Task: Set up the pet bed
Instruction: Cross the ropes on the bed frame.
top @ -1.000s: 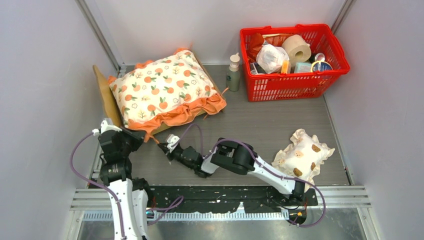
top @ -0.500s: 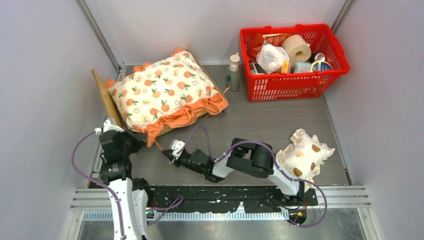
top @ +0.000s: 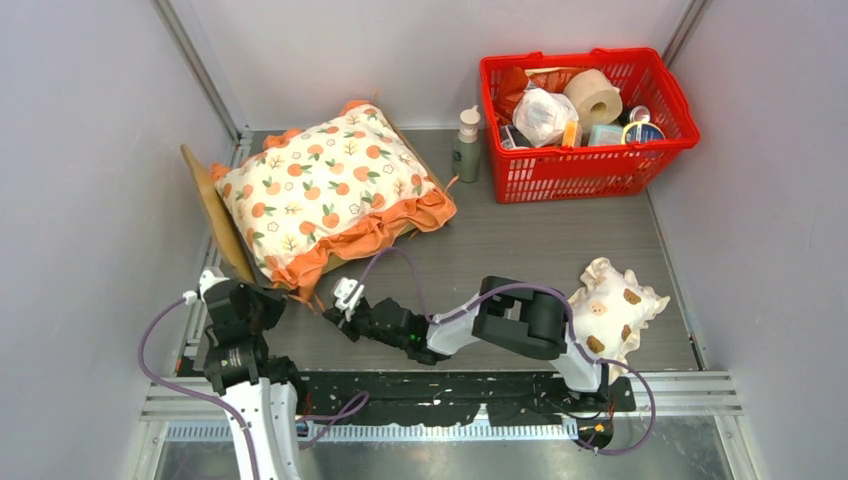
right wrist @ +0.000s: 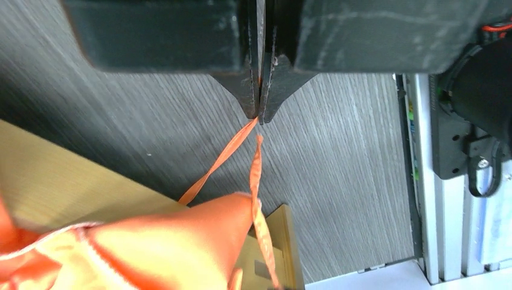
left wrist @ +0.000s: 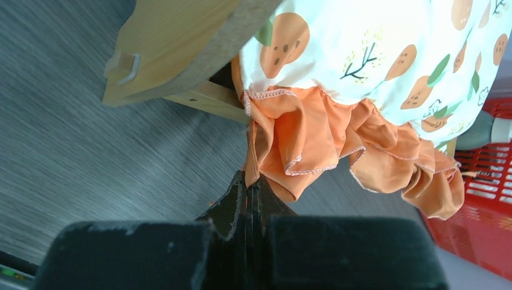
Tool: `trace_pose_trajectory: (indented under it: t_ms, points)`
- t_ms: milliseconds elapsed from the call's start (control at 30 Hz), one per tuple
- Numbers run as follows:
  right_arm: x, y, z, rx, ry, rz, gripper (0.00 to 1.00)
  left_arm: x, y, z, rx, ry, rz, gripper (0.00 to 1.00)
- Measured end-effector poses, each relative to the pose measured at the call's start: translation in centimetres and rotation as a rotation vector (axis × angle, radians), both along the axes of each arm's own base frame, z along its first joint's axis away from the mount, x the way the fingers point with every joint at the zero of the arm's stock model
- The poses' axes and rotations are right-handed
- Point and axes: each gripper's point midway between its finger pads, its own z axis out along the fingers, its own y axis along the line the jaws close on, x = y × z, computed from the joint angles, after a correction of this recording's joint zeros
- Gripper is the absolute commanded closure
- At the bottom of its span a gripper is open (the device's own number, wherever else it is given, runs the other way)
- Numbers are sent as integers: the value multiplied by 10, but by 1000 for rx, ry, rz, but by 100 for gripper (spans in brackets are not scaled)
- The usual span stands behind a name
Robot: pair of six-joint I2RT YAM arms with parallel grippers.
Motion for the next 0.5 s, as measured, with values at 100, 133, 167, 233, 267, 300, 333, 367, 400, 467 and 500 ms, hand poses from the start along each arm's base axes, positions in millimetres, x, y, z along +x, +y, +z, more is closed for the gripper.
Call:
trace_pose_trajectory:
  t_ms: [100, 133, 167, 233, 267, 300, 333, 367, 400, 467, 500]
  points:
    - [4, -3, 22, 24, 27, -16, 95, -2, 1, -3, -34, 13, 40, 100]
    - [7, -4, 31, 42, 35, -23, 95, -2, 1, -3, -43, 16, 50, 100]
    - [12, -6, 39, 60, 43, -32, 95, -3, 2, -3, -49, 16, 63, 100]
    - [22, -13, 47, 79, 58, -54, 95, -2, 3, -3, -62, 17, 78, 100]
    - [25, -17, 47, 80, 67, -61, 95, -1, 2, -3, -68, 16, 80, 100]
    - [26, -20, 44, 75, 74, -66, 95, 0, 1, -2, -78, 11, 81, 100]
    - [28, -25, 40, 64, 82, -71, 95, 2, 0, -1, -89, 2, 78, 100]
    - [28, -31, 34, 50, 91, -77, 95, 4, -1, -2, -99, -3, 74, 100]
    - [29, -38, 29, 38, 102, -82, 95, 6, -4, -3, -117, -8, 69, 100]
    - [30, -49, 24, 25, 114, -94, 95, 7, -9, -10, -145, 1, 52, 100]
    - [33, -55, 25, 26, 118, -103, 95, 6, -14, -16, -166, 15, 40, 100]
